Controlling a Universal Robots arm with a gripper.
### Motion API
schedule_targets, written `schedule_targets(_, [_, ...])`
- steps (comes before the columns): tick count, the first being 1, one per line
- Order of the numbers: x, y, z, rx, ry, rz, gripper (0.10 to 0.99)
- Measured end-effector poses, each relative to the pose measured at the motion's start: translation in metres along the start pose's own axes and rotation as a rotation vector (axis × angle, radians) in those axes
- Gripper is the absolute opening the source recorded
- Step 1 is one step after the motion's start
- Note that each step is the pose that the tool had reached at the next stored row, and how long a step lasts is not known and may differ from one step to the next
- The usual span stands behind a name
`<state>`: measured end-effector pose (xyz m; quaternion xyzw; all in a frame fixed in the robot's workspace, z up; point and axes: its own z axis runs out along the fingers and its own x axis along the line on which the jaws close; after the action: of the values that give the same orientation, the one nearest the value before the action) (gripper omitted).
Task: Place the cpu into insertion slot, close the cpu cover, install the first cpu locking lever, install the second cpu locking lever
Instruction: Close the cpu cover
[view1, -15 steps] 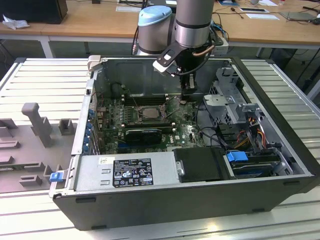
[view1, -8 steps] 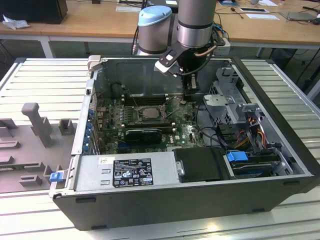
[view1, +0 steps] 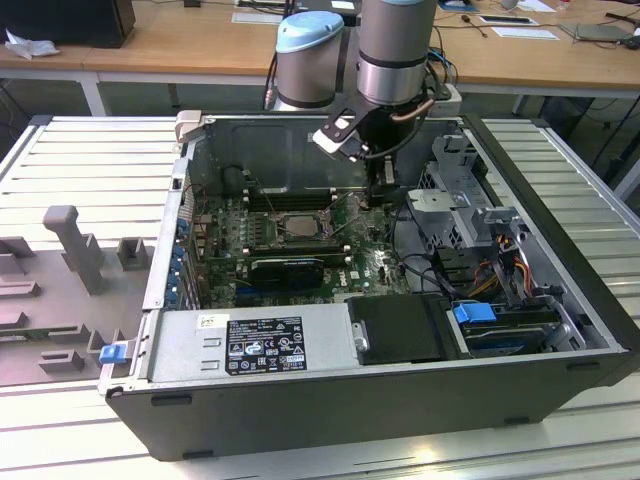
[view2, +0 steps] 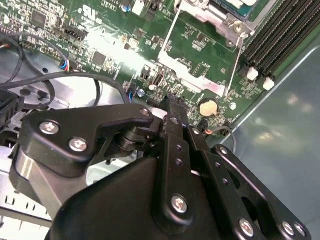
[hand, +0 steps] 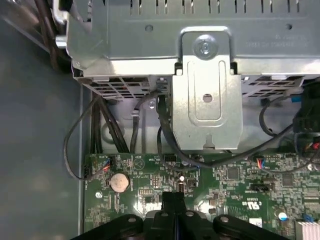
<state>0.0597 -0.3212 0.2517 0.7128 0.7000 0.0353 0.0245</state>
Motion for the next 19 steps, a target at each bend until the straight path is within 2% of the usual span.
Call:
schedule_targets(3, [0.0, -0.0021, 0.0006, 0.019, 0.0006, 0.001, 0.106])
schedule_targets(4, [-0.0001, -0.0036, 0.0007, 0.021, 0.0006, 0.001, 0.106])
schedule_targets(13, [-0.0003, -0.0166, -0.0002, 0.021, 0.0005, 0.0, 0.106])
schedule_targets(19, [-0.0004, -0.0198, -0.0005, 0.021, 0.0005, 0.001, 0.106])
